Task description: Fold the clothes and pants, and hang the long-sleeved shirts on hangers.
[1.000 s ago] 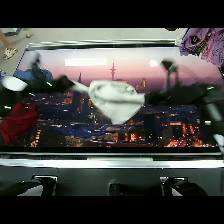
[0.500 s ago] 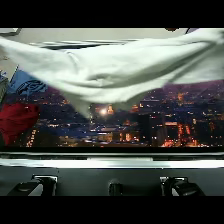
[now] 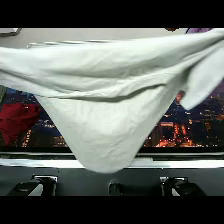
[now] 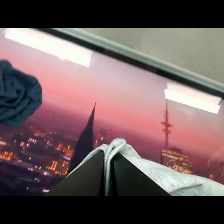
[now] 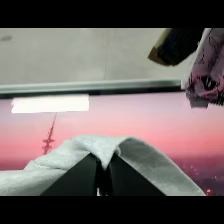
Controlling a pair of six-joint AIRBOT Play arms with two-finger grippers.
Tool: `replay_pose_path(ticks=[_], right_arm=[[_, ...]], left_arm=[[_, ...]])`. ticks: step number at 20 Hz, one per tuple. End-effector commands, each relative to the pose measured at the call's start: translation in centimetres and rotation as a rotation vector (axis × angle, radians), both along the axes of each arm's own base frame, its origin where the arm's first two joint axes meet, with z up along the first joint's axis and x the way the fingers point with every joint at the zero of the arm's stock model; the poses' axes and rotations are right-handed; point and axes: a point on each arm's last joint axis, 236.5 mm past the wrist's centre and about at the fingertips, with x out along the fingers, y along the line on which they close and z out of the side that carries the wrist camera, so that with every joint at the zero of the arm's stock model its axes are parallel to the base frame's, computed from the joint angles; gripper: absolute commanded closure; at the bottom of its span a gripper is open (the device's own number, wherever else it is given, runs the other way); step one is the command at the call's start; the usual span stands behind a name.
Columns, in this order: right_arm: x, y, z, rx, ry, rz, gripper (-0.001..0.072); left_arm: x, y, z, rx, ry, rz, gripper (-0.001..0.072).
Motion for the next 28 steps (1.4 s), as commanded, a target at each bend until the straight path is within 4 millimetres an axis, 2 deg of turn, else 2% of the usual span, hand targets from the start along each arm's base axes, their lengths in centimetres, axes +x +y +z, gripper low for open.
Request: replay_pose_path(ticks=[1, 2, 4, 6, 8, 10, 11, 12, 13, 14, 15, 17, 19, 20, 21, 22, 23, 24, 26, 28], right_arm=[[9.8, 2.3, -12.4, 0.102, 0.297, -0.049, 0.0678], [12.4, 4.2, -16.7, 0.171, 0.383, -0.032, 0.0677], [16.1, 8.8, -24.2, 0.33, 0.517, 0.043, 0.0677], [17.8, 12.1, -30.9, 0.47, 0.653, 0.069, 0.0676], [18.0, 14.1, -35.9, 0.55, 0.767, 0.071, 0.0677], [17.7, 15.6, -38.7, 0.57, 0.832, 0.1, 0.0676], [17.4, 16.1, -39.2, 0.57, 0.848, 0.117, 0.0664], [17.1, 16.2, -39.1, 0.558, 0.856, 0.137, 0.0599], [16.7, 16.3, -38.7, 0.534, 0.86, 0.165, 0.0473], [16.1, 16.0, -37.9, 0.48, 0.858, 0.215, 0.0397], [15.2, 15.5, -36.9, 0.424, 0.863, 0.265, 0.0397], [13.2, 13.0, -33.5, 0.268, 0.828, 0.393, 0.0405], [10.3, 9.2, -30.3, 0.083, 0.809, 0.475, 0.0412], [9.7, 7.2, -28.9, 0.134, 0.795, 0.423, 0.0412], [8.3, 5.2, -28.4, 0.17, 0.794, 0.391, 0.0396], [6.4, 3.3, -29.4, 0.193, 0.831, 0.352, 0.0395], [4.1, 2.0, -31.1, 0.254, 0.879, 0.306, 0.0362], [1.2, 1.3, -33.5, 0.319, 0.942, 0.274, 0.0285], [-5.1, 2.0, -38.7, 0.412, 1.087, 0.236, 0.0265], [-10.3, 4.1, -42.5, 0.523, 1.194, 0.213, 0.0232]], left_arm=[[6.3, -0.5, -9.9, -0.022, 0.244, -0.01, 0.0689], [8.3, -0.7, -13.1, -0.028, 0.301, -0.011, 0.0688], [12.0, -1.2, -19.5, -0.035, 0.402, -0.014, 0.0688], [14.4, -1.6, -25.7, -0.055, 0.509, -0.002, 0.0688], [15.3, -2.0, -31.4, -0.073, 0.619, 0.013, 0.0687], [15.3, -2.7, -34.5, -0.074, 0.685, 0.005, 0.0687], [15.4, -2.9, -35.2, -0.076, 0.699, 0.0, 0.0687], [15.4, -3.1, -35.3, -0.075, 0.7, -0.003, 0.0686], [15.3, -3.1, -35.1, -0.075, 0.696, -0.003, 0.0686], [15.2, -3.1, -34.6, -0.074, 0.695, -0.004, 0.0686], [15.0, -3.0, -34.1, -0.073, 0.69, -0.005, 0.0686], [14.5, -2.6, -32.8, -0.075, 0.68, 0.001, 0.0686], [13.8, -2.1, -31.8, -0.072, 0.685, 0.003, 0.0686], [13.4, -2.1, -31.5, -0.069, 0.693, 0.002, 0.0686], [13.0, -2.0, -31.5, -0.069, 0.705, 0.001, 0.0686], [12.7, -2.1, -31.6, -0.065, 0.719, -0.003, 0.0686], [12.4, -2.1, -31.7, -0.064, 0.732, -0.004, 0.0686], [12.2, -2.1, -31.8, -0.063, 0.741, -0.005, 0.0686], [12.2, -2.2, -31.8, -0.063, 0.743, -0.006, 0.0685], [12.2, -2.2, -31.8, -0.064, 0.742, -0.006, 0.0685]])
